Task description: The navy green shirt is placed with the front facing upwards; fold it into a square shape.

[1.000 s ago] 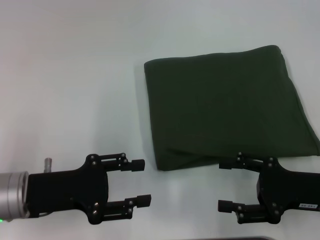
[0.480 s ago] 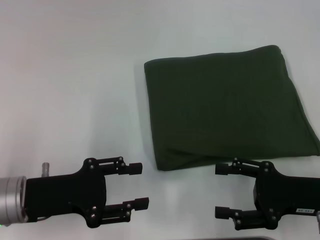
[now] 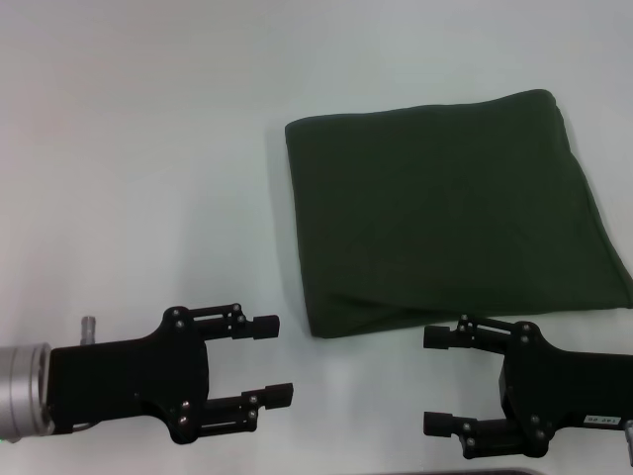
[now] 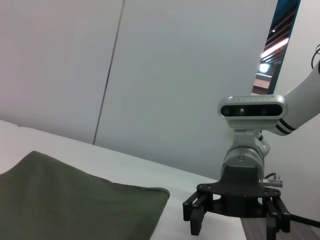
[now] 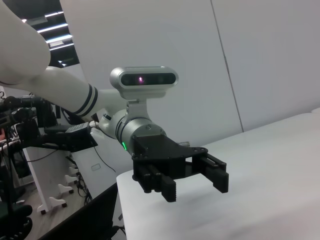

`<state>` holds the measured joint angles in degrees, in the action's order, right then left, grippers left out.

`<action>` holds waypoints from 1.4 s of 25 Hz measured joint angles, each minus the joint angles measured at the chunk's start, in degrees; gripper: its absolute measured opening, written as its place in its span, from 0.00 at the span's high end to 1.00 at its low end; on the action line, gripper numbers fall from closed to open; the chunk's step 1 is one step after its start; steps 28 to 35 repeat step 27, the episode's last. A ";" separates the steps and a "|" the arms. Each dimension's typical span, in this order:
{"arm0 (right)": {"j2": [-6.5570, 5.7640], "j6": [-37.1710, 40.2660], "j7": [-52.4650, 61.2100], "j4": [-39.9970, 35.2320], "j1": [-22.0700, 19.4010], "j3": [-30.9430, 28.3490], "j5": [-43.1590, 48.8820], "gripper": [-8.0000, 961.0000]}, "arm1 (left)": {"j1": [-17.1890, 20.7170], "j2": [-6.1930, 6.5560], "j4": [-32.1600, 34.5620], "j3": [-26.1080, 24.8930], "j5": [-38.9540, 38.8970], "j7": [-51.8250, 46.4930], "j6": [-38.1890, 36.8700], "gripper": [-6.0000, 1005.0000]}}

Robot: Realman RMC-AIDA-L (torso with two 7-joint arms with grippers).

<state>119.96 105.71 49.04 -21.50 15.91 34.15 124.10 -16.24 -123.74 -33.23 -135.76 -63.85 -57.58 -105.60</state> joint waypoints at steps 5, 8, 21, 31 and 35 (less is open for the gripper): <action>-0.10 0.00 0.00 0.06 -0.02 0.04 0.00 0.08 | -0.16 0.06 -0.14 -0.03 -0.08 -0.11 0.01 0.34; -0.23 0.12 0.00 0.06 -0.22 0.04 0.00 0.08 | -0.22 0.10 -0.16 -0.08 -0.10 -0.35 0.02 0.34; -0.45 0.81 0.46 -0.32 -0.30 0.11 0.08 0.08 | -0.37 0.20 -0.35 -0.32 -0.31 -0.56 0.21 0.34; -0.45 0.72 0.38 -0.34 -0.26 0.13 0.09 0.08 | -0.42 0.18 -0.40 -0.29 -0.32 -0.59 0.29 0.34; -0.45 0.72 0.38 -0.34 -0.26 0.13 0.09 0.08 | -0.42 0.18 -0.40 -0.29 -0.32 -0.59 0.29 0.34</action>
